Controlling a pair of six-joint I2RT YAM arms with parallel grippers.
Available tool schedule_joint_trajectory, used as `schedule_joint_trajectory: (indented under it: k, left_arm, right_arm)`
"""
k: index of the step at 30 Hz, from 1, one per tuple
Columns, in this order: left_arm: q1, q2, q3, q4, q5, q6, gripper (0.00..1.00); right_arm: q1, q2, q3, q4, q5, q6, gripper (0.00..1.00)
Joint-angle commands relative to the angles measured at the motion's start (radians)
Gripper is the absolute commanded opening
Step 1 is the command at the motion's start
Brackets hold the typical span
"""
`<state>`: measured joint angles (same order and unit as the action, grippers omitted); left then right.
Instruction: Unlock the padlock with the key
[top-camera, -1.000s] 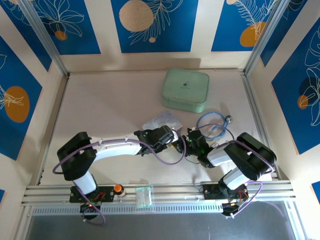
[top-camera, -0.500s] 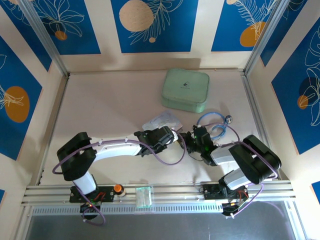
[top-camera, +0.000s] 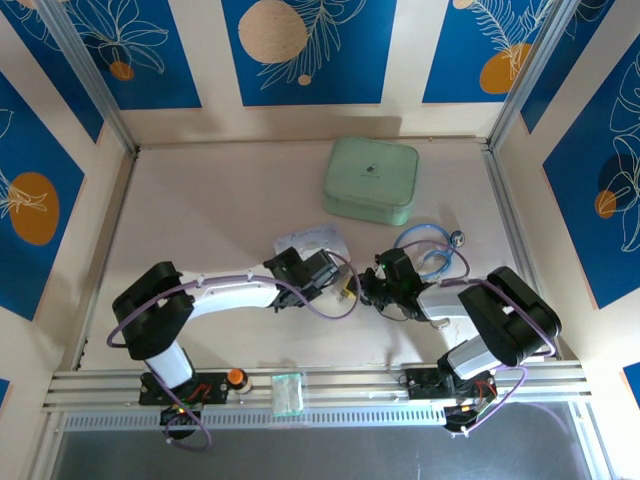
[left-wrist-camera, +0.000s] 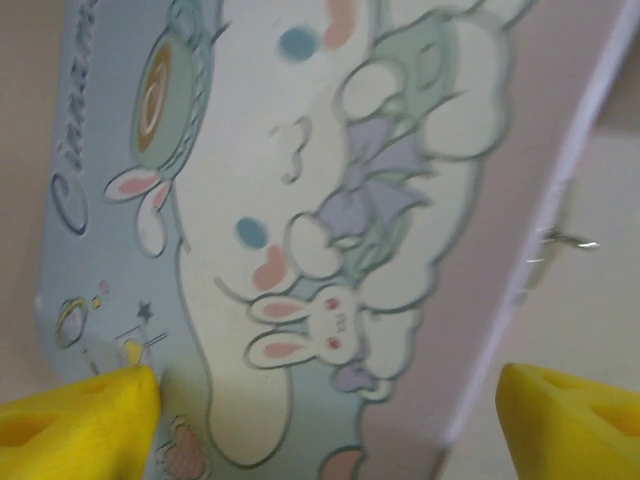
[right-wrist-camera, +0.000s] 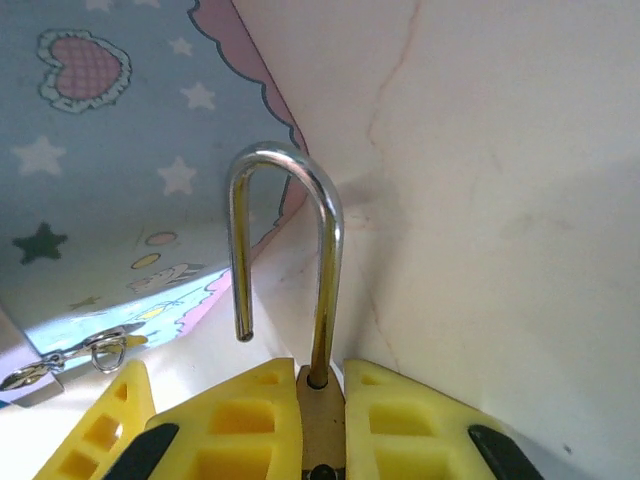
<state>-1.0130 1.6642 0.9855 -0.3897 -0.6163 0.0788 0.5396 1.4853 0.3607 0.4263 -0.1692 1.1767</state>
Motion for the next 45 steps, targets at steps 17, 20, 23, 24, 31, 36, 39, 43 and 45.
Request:
schedule_joint_trajectory:
  k: [17,20,23,24,31,36,39,43,45]
  left_arm:
    - [0.033,-0.117,0.001,0.011,-0.063,-0.202,0.99]
    - [0.034,-0.150,-0.010,0.023,-0.028,-0.222,1.00]
    - [0.035,-0.184,-0.027,0.036,0.000,-0.236,0.99]
    - [0.037,-0.196,-0.031,0.037,0.005,-0.241,0.99]
    - [0.087,-0.329,-0.103,0.080,0.082,-0.323,0.99]
    - [0.146,-0.472,-0.191,0.156,0.072,-0.390,0.99]
    - [0.197,-0.546,-0.223,0.149,0.071,-0.411,0.99]
    - [0.270,-0.614,-0.247,0.111,-0.035,-0.412,0.99]
    - [0.300,-0.638,-0.263,0.115,-0.096,-0.400,0.99]
  right_arm:
    - [0.000,0.036,0.222,-0.882,-0.168,-0.438,0.04]
    - [0.011,0.029,0.249,-0.955,-0.139,-0.474,0.05]
    - [0.010,0.042,0.266,-0.988,-0.130,-0.499,0.09]
    - [0.009,0.043,0.269,-0.999,-0.125,-0.504,0.11]
    - [0.008,-0.015,0.291,-1.056,-0.057,-0.522,0.35]
    - [0.015,-0.057,0.350,-1.114,0.016,-0.526,0.61]
    - [0.017,-0.108,0.400,-1.162,0.119,-0.544,0.69]
    - [0.020,-0.197,0.463,-1.188,0.308,-0.599,0.74]
    - [0.022,-0.235,0.481,-1.166,0.427,-0.645,0.84]
